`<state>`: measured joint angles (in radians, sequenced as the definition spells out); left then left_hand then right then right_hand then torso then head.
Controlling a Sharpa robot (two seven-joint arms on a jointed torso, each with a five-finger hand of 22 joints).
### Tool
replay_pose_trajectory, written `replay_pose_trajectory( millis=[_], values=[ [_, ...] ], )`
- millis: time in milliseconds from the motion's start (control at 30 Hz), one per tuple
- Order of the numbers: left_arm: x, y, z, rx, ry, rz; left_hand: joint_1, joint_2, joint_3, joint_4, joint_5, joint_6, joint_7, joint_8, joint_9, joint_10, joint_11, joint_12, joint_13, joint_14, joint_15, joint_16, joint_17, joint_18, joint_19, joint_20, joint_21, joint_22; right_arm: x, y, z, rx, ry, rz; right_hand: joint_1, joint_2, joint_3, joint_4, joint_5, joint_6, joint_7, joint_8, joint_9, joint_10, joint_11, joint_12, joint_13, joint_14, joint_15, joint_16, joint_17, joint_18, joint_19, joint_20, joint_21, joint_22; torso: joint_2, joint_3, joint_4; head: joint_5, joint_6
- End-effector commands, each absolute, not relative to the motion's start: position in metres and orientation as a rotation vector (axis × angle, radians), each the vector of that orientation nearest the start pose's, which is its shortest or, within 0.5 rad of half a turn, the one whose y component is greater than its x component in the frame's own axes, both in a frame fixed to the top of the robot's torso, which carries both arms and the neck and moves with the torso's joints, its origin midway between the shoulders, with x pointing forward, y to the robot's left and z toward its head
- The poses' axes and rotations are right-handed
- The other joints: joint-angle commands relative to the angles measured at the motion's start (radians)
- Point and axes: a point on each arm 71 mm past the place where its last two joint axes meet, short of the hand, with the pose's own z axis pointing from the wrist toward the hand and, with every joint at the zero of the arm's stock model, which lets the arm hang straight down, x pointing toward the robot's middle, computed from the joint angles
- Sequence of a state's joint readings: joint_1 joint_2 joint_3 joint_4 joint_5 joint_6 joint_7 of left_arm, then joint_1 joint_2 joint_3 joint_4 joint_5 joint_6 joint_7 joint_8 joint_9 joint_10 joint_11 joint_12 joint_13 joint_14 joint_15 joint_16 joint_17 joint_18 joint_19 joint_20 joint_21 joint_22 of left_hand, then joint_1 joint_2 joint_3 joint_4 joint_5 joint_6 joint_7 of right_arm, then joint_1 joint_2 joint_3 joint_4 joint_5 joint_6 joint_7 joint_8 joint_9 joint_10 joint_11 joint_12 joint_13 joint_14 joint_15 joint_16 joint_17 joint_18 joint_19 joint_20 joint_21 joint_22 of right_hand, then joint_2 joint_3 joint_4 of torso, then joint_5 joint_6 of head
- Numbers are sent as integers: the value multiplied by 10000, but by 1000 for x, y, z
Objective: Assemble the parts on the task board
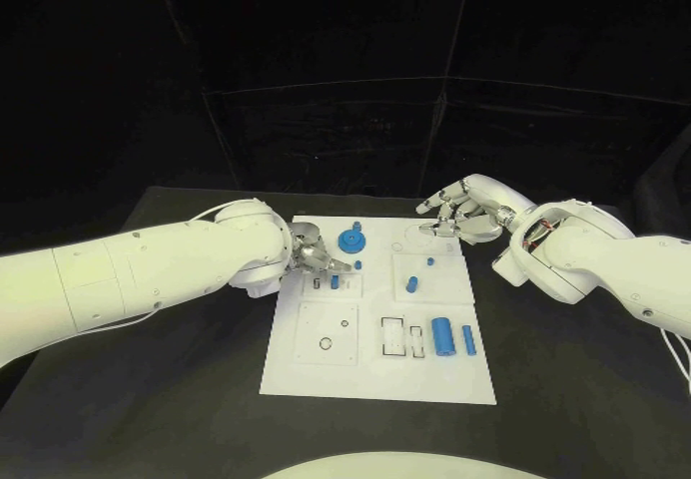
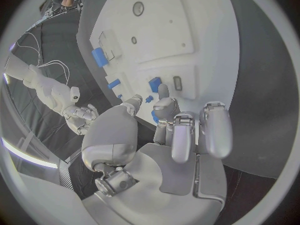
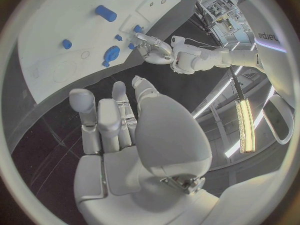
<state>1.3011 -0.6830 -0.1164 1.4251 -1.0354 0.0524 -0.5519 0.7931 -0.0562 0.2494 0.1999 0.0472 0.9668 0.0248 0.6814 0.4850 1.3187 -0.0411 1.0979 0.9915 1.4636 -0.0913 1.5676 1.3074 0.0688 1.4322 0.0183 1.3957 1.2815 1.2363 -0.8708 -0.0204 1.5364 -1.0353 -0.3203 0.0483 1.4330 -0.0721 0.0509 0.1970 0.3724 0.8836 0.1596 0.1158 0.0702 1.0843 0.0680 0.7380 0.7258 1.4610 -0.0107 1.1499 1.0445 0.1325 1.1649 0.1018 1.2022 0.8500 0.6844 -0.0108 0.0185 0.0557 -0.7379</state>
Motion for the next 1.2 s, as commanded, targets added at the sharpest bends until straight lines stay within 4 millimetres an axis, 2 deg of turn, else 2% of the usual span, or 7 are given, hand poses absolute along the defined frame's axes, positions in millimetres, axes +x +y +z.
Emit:
replay_pose_trajectory(
  millis=[33,267,367,533,800,1067,1200],
  values=[
    [505,169,-193,-2024,22451,-4246,188,-7,-138,-11,15,-52,44,-69,-2,-89,28,-88,-86,1072,-37,32,2634,-47,-30,-20,-75,-49,492,-208,-156,1600,16526,9616,-42,-31,5,69,52,-73,18,46,4,-65,20,-29,-15,-66,23,-52,-9,62,-89,-11,-36,-9,4,0,-3,4,31],
    [524,185,-160,-2100,22372,-3969,778,-24,-614,-172,17,-314,156,-197,-50,-397,126,-448,-489,1072,40,32,2634,15,-194,44,-300,-347,494,-209,-157,1650,16534,9561,-42,-31,5,69,52,-73,18,46,4,-65,20,-29,-15,-66,23,-52,-9,62,-89,-11,-36,-9,1,19,-5,21,74],
    [536,196,-155,-2217,22610,-3407,900,21,-765,-166,17,-378,189,-246,-77,-452,155,-496,-549,1072,64,32,2634,34,-242,68,-368,-434,495,-209,-157,1655,16538,9557,-46,-29,4,75,53,-75,19,48,4,-65,20,-27,-17,-66,24,-49,0,62,-91,-10,-41,-14,2,20,3,22,85],
    [552,209,-155,-2430,23016,-2586,1002,145,-1092,-46,12,-476,246,-325,-124,-597,205,-630,-708,1072,108,32,2634,76,-345,111,-515,-619,495,-208,-157,1647,16548,9571,-49,-28,4,81,55,-78,19,49,4,-66,21,-26,-19,-67,25,-46,9,63,-93,-9,-46,-18,15,8,-7,25,99],
    [572,211,-160,-2680,23190,-2107,1238,345,-1369,13,17,-575,302,-439,-207,-666,255,-651,-753,1072,150,32,2634,89,-376,153,-577,-674,495,-205,-157,1621,16533,9620,-48,-26,5,83,56,-79,19,51,4,-65,20,-24,-20,-67,25,-46,10,62,-92,-9,-47,-17,19,3,-18,82,93],
    [582,208,-169,-2697,23256,-1950,1305,402,-1430,21,17,-572,309,-452,-224,-664,262,-627,-733,1072,158,32,2634,85,-367,162,-569,-654,495,-202,-157,1580,16519,9686,-42,-20,11,84,60,-80,18,53,4,-65,19,-22,-21,-67,25,-47,14,63,-93,-8,-52,-21,24,5,-23,84,80],
    [582,205,-175,-2566,23384,-1929,1318,415,-1445,23,17,-567,309,-453,-227,-659,263,-615,-722,1072,159,32,2634,82,-360,164,-561,-639,495,-201,-157,1565,16517,9708,-42,-20,11,84,60,-80,18,53,4,-65,19,-22,-21,-67,25,-47,14,63,-93,-8,-52,-21,18,6,5,77,53]
  ],
)
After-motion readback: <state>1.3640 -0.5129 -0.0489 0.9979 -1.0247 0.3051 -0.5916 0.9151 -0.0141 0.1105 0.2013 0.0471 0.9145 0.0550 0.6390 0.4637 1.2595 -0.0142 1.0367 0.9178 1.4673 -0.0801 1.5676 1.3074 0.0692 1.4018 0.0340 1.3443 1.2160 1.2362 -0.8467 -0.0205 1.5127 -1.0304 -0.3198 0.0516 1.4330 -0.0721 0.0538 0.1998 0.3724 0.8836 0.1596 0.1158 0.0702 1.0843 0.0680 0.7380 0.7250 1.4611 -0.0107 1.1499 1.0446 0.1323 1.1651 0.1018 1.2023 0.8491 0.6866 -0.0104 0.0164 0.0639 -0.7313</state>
